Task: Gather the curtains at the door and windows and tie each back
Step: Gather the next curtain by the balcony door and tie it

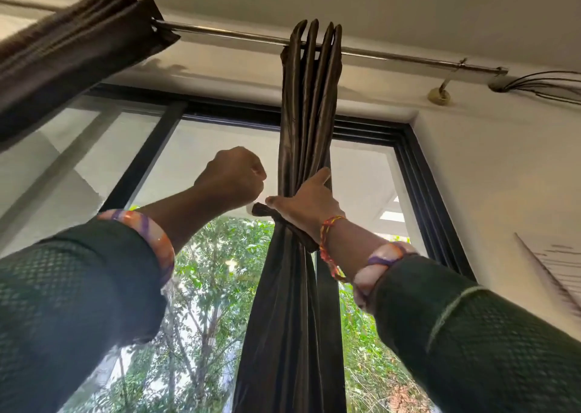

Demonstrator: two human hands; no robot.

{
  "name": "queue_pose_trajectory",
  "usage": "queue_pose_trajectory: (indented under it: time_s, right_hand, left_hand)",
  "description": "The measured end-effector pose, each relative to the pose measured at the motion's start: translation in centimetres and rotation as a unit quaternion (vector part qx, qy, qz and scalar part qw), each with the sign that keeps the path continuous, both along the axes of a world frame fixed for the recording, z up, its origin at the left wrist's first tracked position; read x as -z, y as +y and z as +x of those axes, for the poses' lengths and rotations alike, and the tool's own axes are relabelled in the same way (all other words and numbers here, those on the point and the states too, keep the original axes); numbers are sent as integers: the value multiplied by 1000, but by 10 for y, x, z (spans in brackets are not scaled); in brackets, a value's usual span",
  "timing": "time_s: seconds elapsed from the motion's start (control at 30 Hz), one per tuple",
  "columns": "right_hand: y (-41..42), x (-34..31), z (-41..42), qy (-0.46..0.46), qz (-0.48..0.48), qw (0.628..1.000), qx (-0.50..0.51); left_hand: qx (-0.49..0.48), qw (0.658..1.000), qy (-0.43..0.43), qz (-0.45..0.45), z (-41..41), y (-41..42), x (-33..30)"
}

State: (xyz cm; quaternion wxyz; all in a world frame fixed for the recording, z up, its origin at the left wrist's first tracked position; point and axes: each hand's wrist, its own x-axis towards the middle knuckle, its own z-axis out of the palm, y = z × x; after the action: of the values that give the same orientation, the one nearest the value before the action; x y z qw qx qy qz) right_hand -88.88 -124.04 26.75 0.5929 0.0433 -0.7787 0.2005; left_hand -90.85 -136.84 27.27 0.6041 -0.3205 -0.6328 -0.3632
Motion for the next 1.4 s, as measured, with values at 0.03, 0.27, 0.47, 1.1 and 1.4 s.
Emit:
queue_pose_trajectory:
  time_s: [0.03,0.27,0.47,1.1,1.4]
  right_hand:
    - [1,-1,-5,-4,-7,1000,1]
    - [25,2,-32,-39,-71,994,-68]
    - [123,-10,12,1,-40,998,-42]
    - [489,-32,196,20,-67,993,93]
    - [434,-8,172,10,-38,998,-45]
  left_hand:
    - [-6,1000,-5,-10,0,1,0]
    - [-43,997,-59,-23,-1,22,-7]
    - [-19,997,-64,-41,15,101,-20]
    - [162,981,-42,-100,156,420,-41]
    - [222,957,-131,-132,156,429,0]
